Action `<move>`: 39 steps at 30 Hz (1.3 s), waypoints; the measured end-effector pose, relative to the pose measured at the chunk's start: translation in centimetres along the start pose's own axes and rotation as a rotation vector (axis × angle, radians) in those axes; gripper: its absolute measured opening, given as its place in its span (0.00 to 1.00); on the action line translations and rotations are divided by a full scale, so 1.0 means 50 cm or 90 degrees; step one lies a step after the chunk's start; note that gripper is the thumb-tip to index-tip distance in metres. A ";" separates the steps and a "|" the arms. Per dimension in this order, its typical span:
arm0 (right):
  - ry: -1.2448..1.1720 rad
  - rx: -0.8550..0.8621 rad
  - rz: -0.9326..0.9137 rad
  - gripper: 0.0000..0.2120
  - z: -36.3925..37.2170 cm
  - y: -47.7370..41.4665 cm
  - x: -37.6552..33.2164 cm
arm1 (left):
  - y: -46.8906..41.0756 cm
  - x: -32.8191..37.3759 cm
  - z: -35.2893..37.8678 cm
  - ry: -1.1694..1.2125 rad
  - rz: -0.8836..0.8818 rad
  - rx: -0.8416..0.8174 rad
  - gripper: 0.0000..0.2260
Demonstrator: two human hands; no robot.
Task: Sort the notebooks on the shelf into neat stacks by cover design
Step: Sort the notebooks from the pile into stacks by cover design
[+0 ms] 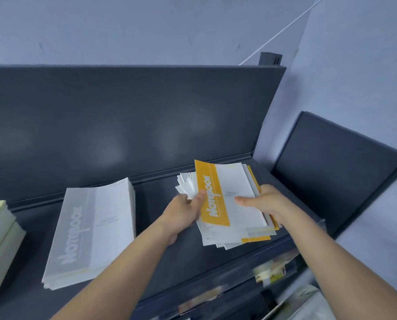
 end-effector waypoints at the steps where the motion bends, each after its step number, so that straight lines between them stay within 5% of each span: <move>1: -0.004 -0.007 0.000 0.29 -0.001 -0.005 -0.002 | -0.008 0.001 0.010 0.022 -0.015 0.011 0.24; 5: -0.042 -0.072 0.028 0.31 -0.014 -0.024 -0.026 | -0.021 0.001 0.020 0.007 -0.050 0.015 0.09; 12: -0.062 -0.199 0.023 0.20 -0.033 -0.015 -0.062 | -0.014 -0.006 0.014 0.028 -0.065 -0.012 0.09; 16: -0.126 -0.182 -0.031 0.19 -0.037 0.017 -0.069 | -0.003 0.004 0.002 0.048 -0.041 -0.030 0.16; 23: -0.314 -0.238 -0.181 0.28 -0.008 0.152 -0.088 | 0.065 0.093 -0.092 0.183 0.085 -0.043 0.24; 29: -0.397 -0.234 -0.286 0.29 0.099 0.225 -0.122 | 0.145 0.108 -0.182 0.123 0.202 0.103 0.21; 39: -0.423 -0.278 -0.466 0.26 0.199 0.281 -0.233 | 0.204 0.148 -0.319 0.026 0.468 0.186 0.26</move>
Point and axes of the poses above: each hand's wrist, its own y-axis away from the middle knuckle, its own z-axis out of the palm, x = y × z, the point moved 3 cm from there along -y, towards the middle knuckle, and after that the axes turned 14 degrees about z, right-handed, at the moved point
